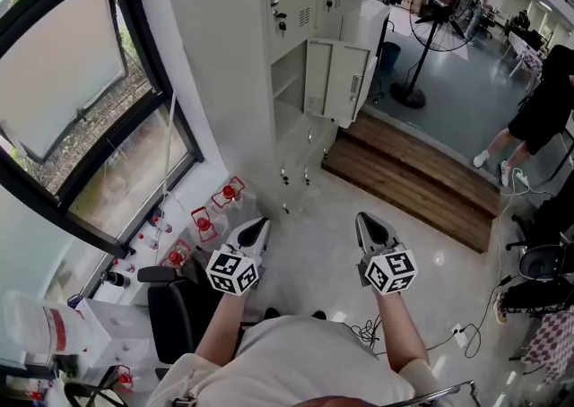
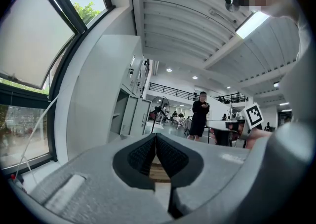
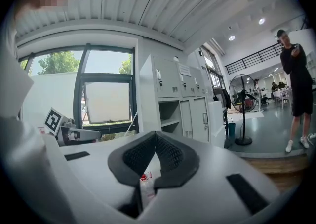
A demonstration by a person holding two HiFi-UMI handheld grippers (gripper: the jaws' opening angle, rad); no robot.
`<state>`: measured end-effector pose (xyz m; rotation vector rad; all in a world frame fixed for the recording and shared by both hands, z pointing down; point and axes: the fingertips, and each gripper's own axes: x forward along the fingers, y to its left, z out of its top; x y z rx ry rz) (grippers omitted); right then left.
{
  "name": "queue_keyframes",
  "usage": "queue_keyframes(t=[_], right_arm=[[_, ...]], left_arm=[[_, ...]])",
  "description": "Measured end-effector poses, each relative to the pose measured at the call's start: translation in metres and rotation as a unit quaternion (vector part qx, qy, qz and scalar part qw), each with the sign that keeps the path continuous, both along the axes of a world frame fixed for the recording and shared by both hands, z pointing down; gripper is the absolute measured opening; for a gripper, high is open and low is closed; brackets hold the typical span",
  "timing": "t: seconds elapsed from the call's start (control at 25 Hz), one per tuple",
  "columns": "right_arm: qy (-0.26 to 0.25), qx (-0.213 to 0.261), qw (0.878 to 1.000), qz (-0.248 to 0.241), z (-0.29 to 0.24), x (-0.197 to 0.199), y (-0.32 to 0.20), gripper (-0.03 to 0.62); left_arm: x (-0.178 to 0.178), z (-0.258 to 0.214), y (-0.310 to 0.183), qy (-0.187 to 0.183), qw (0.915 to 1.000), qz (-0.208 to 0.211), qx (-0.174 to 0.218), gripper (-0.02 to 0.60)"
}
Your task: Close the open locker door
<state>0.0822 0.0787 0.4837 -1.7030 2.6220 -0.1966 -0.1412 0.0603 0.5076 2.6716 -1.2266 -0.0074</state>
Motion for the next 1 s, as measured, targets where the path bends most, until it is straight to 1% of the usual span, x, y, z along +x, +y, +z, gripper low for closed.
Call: queue_keyframes(t=[0.36,0.56,0.72,1.0], right_arm=[[0.008,-0.005,1.000,-0.013,0.008,0.008,0.004,0.008],[0.003,-0.007,1.000,-0.017,0.011,0.020,0.003,0.010],[0.004,-0.010,1.000,-0.024,0.012,0.031,0.002,0.036],[0.004,-0.013,0.999,-0.035,0.016,0.054,0.000,0.051]], left_arm=[[0.013,0.009,0.004,-0.002,1.0000,-0.003,-0.009,0.015],[0.025,0.013,0.007,-0.001,0.9999,-0.006,-0.013,0.015],[0.037,0.014,0.009,-0.001,0.9998,-0.011,-0.015,0.015],[0.058,0.020,0.015,-0.002,0.9996,-0.021,-0.020,0.015]])
